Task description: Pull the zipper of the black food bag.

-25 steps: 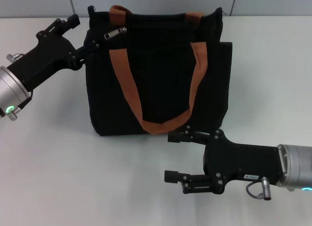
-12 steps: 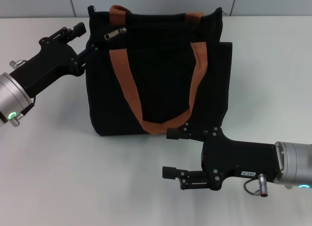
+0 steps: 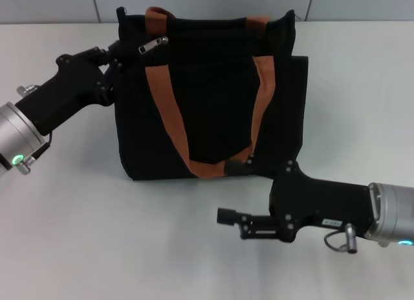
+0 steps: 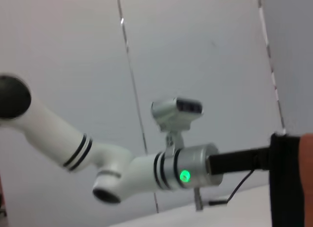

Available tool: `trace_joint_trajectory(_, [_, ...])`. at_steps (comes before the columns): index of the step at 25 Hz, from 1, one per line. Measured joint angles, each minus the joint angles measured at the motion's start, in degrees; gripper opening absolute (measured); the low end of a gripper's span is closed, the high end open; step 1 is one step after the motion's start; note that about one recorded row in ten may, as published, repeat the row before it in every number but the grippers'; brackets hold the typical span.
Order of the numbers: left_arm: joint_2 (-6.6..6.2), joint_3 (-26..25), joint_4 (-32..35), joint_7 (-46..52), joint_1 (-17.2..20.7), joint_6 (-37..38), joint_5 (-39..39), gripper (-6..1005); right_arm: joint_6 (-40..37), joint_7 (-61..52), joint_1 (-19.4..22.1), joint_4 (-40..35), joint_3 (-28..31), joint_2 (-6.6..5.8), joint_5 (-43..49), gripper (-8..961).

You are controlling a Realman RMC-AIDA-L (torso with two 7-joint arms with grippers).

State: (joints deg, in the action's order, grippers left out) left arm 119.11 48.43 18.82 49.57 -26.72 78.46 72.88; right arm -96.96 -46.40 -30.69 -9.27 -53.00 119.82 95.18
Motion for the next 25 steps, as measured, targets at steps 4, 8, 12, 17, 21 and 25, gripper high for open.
trace_joint_trajectory(4, [-0.07, 0.0, -0.17, 5.44, 0.32, 1.77, 0.0, 139, -2.75, -5.06, 0.42, -0.47, 0.0, -0.4, -3.08, 810])
trace_joint_trajectory(8, [-0.18, 0.12, 0.3, 15.57, 0.06, 2.65, 0.15, 24, -4.64, -14.64, 0.84, -3.62, 0.0, -0.62, -5.76, 810])
trace_joint_trajectory(12, [-0.22, 1.88, 1.25, 23.18, -1.16, 2.79, 0.87, 24, -4.78, -22.43, 0.89, -7.48, 0.07, -0.57, -6.91, 810])
trace_joint_trajectory(17, [0.01, 3.88, 1.89, 27.69, -2.37, 3.87, 0.88, 24, -4.75, -34.71, 0.5, -10.45, 0.09, -0.67, -12.15, 810])
trace_joint_trajectory(21, [0.05, 4.48, 1.66, 28.5, -2.96, 3.6, 0.86, 24, -3.9, -36.59, 1.06, -11.52, 0.12, -0.67, -15.91, 810])
trace_joint_trajectory(25, [0.06, 4.48, 1.6, 28.14, -2.5, 5.63, 0.71, 24, -2.92, -36.73, 1.17, -11.43, 0.65, -0.65, -16.76, 810])
